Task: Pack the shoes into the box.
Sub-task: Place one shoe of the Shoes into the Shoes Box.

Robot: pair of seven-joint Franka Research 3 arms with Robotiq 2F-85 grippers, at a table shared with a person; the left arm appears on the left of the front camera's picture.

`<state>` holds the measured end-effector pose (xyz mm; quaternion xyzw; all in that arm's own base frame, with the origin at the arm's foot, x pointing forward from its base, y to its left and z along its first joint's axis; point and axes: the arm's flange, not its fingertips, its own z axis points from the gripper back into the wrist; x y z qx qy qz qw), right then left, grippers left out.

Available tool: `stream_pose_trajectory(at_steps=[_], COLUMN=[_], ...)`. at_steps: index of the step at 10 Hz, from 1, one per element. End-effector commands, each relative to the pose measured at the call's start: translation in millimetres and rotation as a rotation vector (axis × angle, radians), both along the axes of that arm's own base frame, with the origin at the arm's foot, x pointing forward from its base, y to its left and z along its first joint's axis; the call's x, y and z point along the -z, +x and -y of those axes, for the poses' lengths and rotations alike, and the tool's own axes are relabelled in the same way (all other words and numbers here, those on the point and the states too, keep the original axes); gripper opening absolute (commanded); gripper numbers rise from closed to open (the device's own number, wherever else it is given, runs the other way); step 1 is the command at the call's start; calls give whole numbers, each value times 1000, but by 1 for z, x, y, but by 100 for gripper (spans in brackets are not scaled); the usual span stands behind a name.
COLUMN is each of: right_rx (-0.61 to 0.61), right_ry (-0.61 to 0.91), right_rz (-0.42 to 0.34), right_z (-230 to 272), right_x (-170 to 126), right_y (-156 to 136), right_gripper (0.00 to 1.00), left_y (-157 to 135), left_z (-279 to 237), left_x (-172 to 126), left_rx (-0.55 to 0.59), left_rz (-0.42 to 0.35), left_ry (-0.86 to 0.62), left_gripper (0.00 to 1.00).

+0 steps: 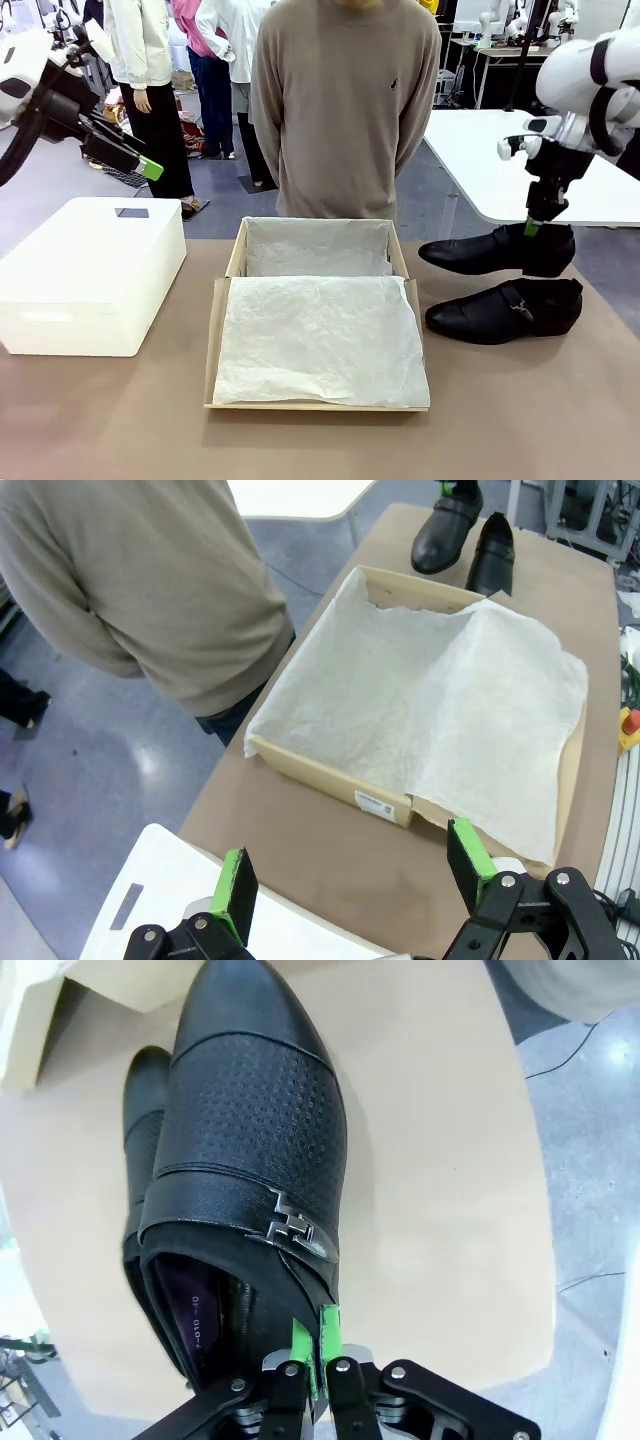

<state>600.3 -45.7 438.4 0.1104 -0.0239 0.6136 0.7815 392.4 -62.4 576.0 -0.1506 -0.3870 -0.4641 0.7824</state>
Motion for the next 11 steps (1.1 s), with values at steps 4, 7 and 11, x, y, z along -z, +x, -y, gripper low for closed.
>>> stream_pose_trajectory(at_steps=[4, 7, 11], right_rx=[50, 41, -4], right_ry=[-14, -67, -47], right_rz=[-36, -51, -61], right_z=[-32, -73, -105], right_x=[-90, -117, -131], right_y=[-6, -11, -16], right_gripper=[0, 0, 0], left_y=[2, 2, 2], left_z=[-2, -2, -2], left_x=[0, 0, 0], left_rx=[23, 23, 23], left_rz=[11, 11, 11], left_ry=[-13, -13, -13], left_gripper=[100, 100, 100])
